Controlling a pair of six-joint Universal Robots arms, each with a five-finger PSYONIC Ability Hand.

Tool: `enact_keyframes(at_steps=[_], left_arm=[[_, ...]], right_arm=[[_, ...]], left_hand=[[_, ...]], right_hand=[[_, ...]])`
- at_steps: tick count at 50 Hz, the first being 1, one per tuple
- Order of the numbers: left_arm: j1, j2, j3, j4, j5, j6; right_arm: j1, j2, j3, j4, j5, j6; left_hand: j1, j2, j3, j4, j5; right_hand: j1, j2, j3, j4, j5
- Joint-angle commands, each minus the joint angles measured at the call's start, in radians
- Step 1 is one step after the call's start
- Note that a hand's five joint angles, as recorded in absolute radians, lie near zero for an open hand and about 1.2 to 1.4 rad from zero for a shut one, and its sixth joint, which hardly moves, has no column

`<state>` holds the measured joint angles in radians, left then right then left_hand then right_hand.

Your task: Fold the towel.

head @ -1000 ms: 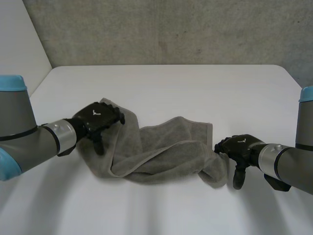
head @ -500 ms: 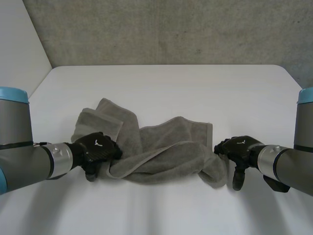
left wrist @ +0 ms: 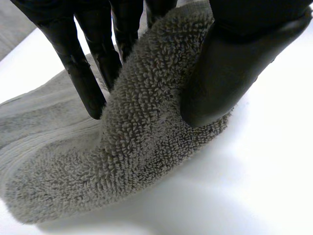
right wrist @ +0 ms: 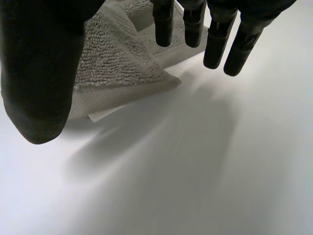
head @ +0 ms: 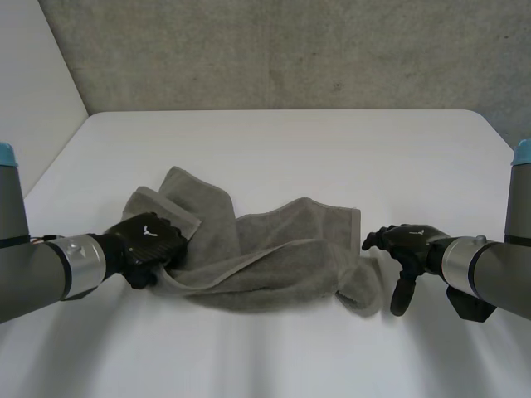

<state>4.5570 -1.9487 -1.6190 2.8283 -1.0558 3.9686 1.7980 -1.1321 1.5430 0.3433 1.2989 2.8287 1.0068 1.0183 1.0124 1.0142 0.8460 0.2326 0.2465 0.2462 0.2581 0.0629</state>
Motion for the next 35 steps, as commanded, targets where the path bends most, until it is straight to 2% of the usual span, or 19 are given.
enact_keyframes(at_steps=[1,9,12,16,21,26,32,35], left_arm=[[0.025,0.068,-0.045,0.016,0.011,-0.066],[0.066,0.143,-0.13,0.054,0.013,-0.078],[0.088,0.172,-0.159,0.066,0.014,-0.083],[0.114,0.202,-0.188,0.076,0.043,-0.091],[0.184,0.249,-0.219,0.077,0.134,-0.143],[0.214,0.267,-0.223,0.077,0.163,-0.195],[0.22,0.257,-0.226,0.077,0.169,-0.206],[0.22,0.243,-0.229,0.08,0.171,-0.206]], right_arm=[[-0.02,0.017,-0.02,-0.003,-0.041,0.136],[-0.019,0.052,-0.018,-0.041,-0.15,0.293],[-0.008,0.067,-0.03,-0.058,-0.165,0.334],[0.004,0.09,-0.063,-0.069,-0.168,0.364],[0.05,0.138,-0.13,-0.063,-0.162,0.376],[0.093,0.196,-0.207,-0.053,-0.15,0.377],[0.123,0.252,-0.29,0.028,-0.15,0.368],[0.126,0.255,-0.304,0.06,-0.152,0.36]], left_hand=[[-0.004,-0.015,-0.009,-0.011,-0.017],[-0.009,-0.021,-0.015,-0.017,-0.023],[-0.015,-0.027,-0.021,-0.023,-0.029],[-0.018,-0.03,-0.024,-0.026,-0.032],[-0.015,-0.027,-0.021,-0.023,-0.029],[-0.015,-0.027,-0.021,-0.023,-0.029],[-0.021,-0.033,-0.027,-0.029,-0.035],[-0.127,-0.138,-0.132,-0.134,-0.141]], right_hand=[[-0.058,-0.072,-0.072,-0.084,-0.063],[-0.058,-0.072,-0.072,-0.084,-0.063],[-0.058,-0.072,-0.072,-0.084,-0.063],[-0.058,-0.072,-0.072,-0.084,-0.063],[-0.058,-0.072,-0.072,-0.084,-0.063],[-0.058,-0.072,-0.072,-0.084,-0.063],[-0.018,-0.032,-0.032,-0.044,-0.023],[-0.01,-0.024,-0.023,-0.035,-0.015]])
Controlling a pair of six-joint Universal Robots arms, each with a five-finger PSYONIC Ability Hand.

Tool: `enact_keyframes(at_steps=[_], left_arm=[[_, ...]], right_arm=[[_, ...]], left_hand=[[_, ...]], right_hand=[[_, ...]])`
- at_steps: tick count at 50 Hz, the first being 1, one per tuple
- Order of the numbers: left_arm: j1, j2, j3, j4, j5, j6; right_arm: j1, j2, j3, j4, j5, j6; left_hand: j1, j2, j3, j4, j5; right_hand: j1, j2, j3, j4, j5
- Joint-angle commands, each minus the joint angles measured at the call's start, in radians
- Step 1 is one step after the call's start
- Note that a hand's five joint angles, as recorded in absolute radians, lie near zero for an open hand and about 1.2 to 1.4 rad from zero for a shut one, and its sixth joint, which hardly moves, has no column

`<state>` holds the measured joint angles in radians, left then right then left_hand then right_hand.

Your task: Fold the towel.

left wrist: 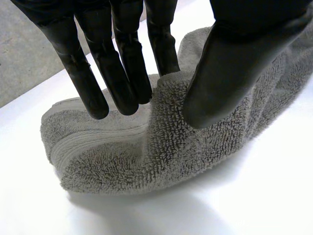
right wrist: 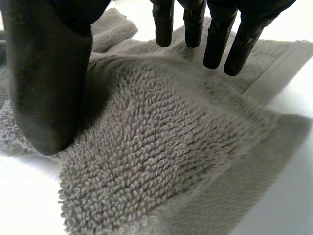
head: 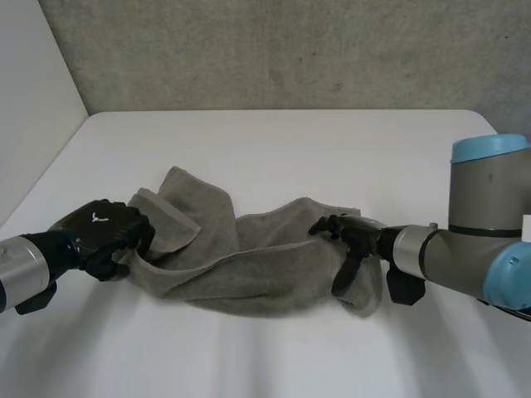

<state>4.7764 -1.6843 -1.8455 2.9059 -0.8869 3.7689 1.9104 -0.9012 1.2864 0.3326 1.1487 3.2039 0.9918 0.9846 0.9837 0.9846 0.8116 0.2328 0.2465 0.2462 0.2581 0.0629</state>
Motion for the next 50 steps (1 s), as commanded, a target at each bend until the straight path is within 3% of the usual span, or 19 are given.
enact_keyframes(at_steps=[1,2,6,15,20,26,27,30,32,36,50], left_arm=[[-0.001,-0.034,-0.006,0.012,0.005,-0.008],[-0.01,-0.05,-0.006,0.027,0.008,-0.008],[-0.026,-0.075,-0.003,0.064,0.009,-0.009],[-0.059,-0.124,0.009,0.081,0.013,-0.001],[-0.058,-0.158,0.012,0.081,0.011,0.005],[-0.056,-0.195,0.011,0.081,0.006,0.009],[-0.056,-0.195,0.011,0.081,0.006,0.009],[-0.056,-0.201,0.009,0.081,0.005,0.009],[-0.056,-0.199,0.012,0.081,0.003,0.009],[-0.056,-0.193,0.014,0.079,0.002,0.008],[-0.055,-0.183,0.011,0.076,-0.001,0.008]], right_arm=[[0.013,0.022,-0.048,0.077,-0.001,-0.016],[0.013,0.022,-0.048,0.077,-0.001,-0.016],[0.013,0.016,-0.048,0.08,0.0,-0.016],[0.013,-0.002,-0.026,0.082,-0.006,-0.016],[0.012,-0.027,0.0,0.083,-0.012,-0.018],[0.006,-0.056,0.024,0.083,-0.014,-0.038],[0.004,-0.065,0.028,0.083,-0.014,-0.048],[-0.001,-0.081,0.036,0.083,-0.011,-0.065],[-0.002,-0.085,0.037,0.083,-0.01,-0.068],[-0.004,-0.099,0.048,0.083,-0.012,-0.072],[-0.002,-0.084,-0.025,0.233,-0.027,-0.18]], left_hand=[[-0.26,-0.253,-0.252,-0.253,-0.254],[-0.427,-0.42,-0.419,-0.42,-0.422],[-0.666,-0.659,-0.658,-0.659,-0.66],[-0.687,-0.68,-0.679,-0.68,-0.682],[-0.673,-0.665,-0.665,-0.665,-0.667],[-0.547,-0.54,-0.539,-0.54,-0.541],[-0.546,-0.539,-0.538,-0.539,-0.541],[-0.376,-0.369,-0.368,-0.369,-0.37],[-0.096,-0.089,-0.088,-0.089,-0.09],[0.078,0.086,0.087,0.086,0.084],[0.085,0.092,0.093,0.092,0.091]], right_hand=[[0.002,-0.012,-0.012,-0.023,-0.003],[0.002,-0.012,-0.012,-0.023,-0.003],[0.051,0.038,0.038,0.026,0.047],[0.474,0.46,0.461,0.449,0.469],[0.475,0.461,0.461,0.449,0.47],[0.381,0.367,0.367,0.355,0.376],[0.273,0.259,0.26,0.248,0.268],[0.14,0.127,0.127,0.115,0.136],[0.125,0.112,0.112,0.1,0.121],[0.029,0.015,0.015,0.003,0.024],[0.014,0.0,0.0,-0.012,0.009]])
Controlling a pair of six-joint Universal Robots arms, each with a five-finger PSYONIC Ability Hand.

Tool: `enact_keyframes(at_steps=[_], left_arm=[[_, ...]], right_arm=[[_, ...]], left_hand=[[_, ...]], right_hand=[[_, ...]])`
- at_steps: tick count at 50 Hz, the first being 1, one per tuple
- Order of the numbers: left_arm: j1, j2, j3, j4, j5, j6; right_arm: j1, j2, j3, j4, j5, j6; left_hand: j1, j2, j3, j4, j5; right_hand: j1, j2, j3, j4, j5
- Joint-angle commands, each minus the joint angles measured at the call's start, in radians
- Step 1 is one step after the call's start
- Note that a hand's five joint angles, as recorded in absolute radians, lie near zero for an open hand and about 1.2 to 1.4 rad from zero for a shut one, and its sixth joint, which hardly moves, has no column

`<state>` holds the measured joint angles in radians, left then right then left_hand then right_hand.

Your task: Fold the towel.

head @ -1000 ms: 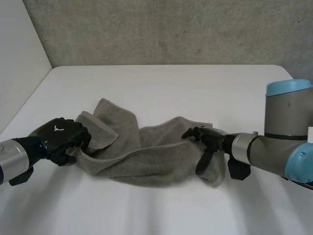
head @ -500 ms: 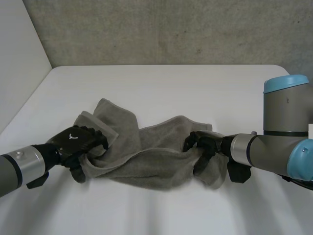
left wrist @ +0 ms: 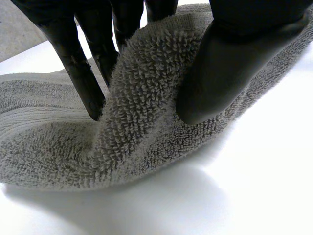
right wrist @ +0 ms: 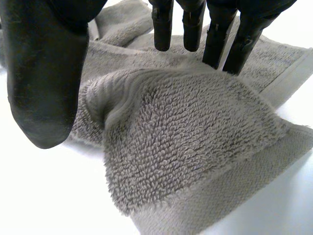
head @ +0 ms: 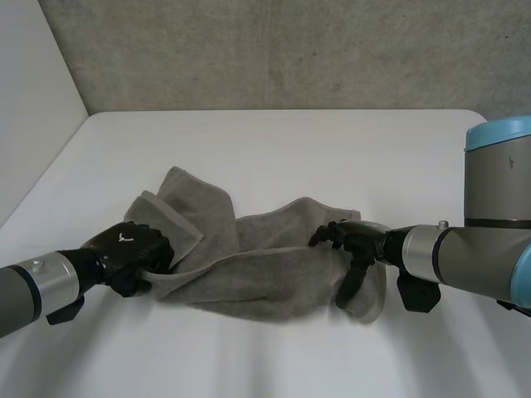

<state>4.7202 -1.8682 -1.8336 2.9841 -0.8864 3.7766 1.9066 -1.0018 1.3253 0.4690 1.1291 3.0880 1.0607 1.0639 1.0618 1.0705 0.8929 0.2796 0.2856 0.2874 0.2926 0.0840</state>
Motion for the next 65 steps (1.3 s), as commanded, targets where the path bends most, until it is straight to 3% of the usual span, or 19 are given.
enact_keyframes(at_steps=[1,11,17,33,48,54,65], left_arm=[[0.001,0.001,-0.001,-0.002,-0.002,0.0],[0.007,0.023,-0.018,-0.005,0.003,0.0],[0.009,0.024,-0.024,-0.007,0.003,0.0],[0.011,0.116,-0.018,-0.005,0.01,-0.023],[0.027,0.152,-0.027,-0.005,0.012,-0.049],[0.049,0.152,-0.03,-0.005,0.015,-0.049],[0.066,0.155,-0.027,-0.005,0.041,-0.051]], right_arm=[[0.002,0.017,-0.064,0.097,-0.008,-0.064],[0.017,0.101,-0.219,0.149,-0.031,-0.046],[0.025,0.158,-0.336,0.138,-0.029,0.064],[0.146,0.279,-0.512,0.126,0.123,0.095],[0.172,0.342,-0.52,0.123,0.169,0.064],[0.174,0.345,-0.52,0.126,0.17,0.048],[0.174,0.335,-0.512,0.132,0.172,0.046]], left_hand=[[0.016,0.013,0.015,0.006,0.009],[0.004,0.001,0.003,-0.006,-0.002],[0.001,-0.002,0.0,-0.008,-0.005],[0.004,0.001,0.003,-0.006,-0.002],[0.004,0.001,0.003,-0.006,-0.002],[0.004,0.001,0.003,-0.006,-0.002],[0.004,0.001,0.003,-0.006,-0.002]], right_hand=[[-0.033,-0.039,-0.041,-0.046,-0.012],[-0.021,-0.027,-0.029,-0.034,0.0],[-0.021,-0.027,-0.029,-0.034,0.0],[0.078,0.072,0.071,0.065,0.1],[0.293,0.287,0.285,0.28,0.314],[0.58,0.574,0.572,0.567,0.601],[0.78,0.774,0.772,0.767,0.801]])
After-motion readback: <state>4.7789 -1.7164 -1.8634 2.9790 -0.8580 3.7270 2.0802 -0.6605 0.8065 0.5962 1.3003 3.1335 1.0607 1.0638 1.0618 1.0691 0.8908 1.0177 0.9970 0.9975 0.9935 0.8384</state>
